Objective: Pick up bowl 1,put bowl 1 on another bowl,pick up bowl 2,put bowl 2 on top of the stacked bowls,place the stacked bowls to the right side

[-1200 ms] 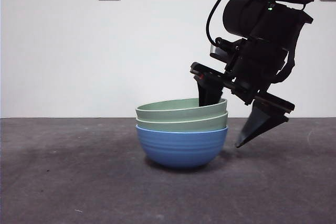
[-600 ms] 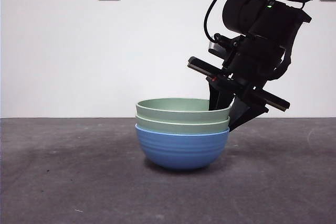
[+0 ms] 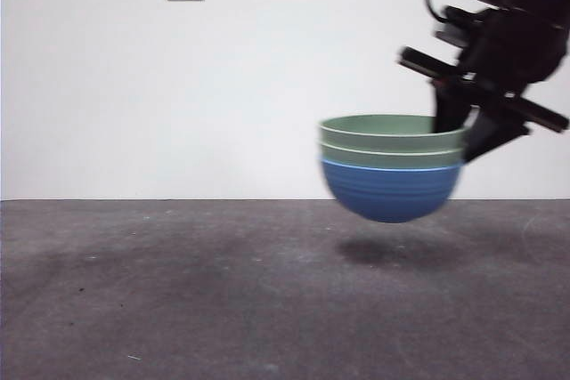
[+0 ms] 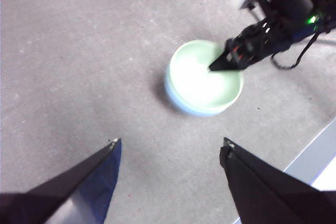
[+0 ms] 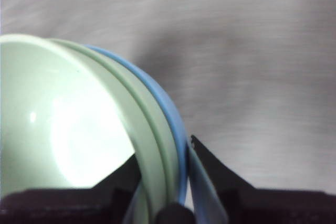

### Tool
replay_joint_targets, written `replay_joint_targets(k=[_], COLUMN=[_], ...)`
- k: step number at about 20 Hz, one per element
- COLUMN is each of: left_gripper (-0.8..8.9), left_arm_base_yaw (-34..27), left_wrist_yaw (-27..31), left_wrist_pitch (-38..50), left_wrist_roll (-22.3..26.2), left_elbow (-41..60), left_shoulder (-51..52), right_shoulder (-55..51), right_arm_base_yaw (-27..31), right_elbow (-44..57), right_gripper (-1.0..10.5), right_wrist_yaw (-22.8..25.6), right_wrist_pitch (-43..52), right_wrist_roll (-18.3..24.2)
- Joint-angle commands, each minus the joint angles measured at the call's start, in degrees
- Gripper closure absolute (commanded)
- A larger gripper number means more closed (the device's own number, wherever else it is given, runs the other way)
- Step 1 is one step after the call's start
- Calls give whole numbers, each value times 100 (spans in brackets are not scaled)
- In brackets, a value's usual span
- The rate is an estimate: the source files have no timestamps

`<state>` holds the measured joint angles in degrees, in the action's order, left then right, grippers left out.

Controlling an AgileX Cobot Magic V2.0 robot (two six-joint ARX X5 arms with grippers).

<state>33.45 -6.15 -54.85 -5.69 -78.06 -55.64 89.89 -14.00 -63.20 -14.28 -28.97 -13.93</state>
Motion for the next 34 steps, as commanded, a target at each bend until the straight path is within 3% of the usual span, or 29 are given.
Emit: replay_joint_targets(k=[1,7,17,19,22,27,34], left_gripper=[491,491,491,491,491,491,492], left_arm_base_yaw=[22,22,22,22,22,22,22], left_wrist_yaw=[0,0,0,0,2,2,2], left_wrist_pitch=[15,85,72,72,72,72,68], left_wrist_roll=[-33,-35,-42,-42,-39,-37,-26], left_elbow=[-11,-11,-11,-11,-11,-11,-11], left_shoulder=[7,4,7,7,7,4,4], right_shoulder=[33,299,890,887,887,817,-260], right_arm_base_yaw=[321,960,986,986,986,986,1038], right_elbow=[22,22,22,24,22,22,22], right_gripper=[959,959,959,898,716,716,716], right_wrist_yaw=[37,227,240,227,221,-125,175], right_wrist_pitch=[105,107,151,144,52,74,-393], right_wrist_roll=[149,299,369,437,439,439,595])
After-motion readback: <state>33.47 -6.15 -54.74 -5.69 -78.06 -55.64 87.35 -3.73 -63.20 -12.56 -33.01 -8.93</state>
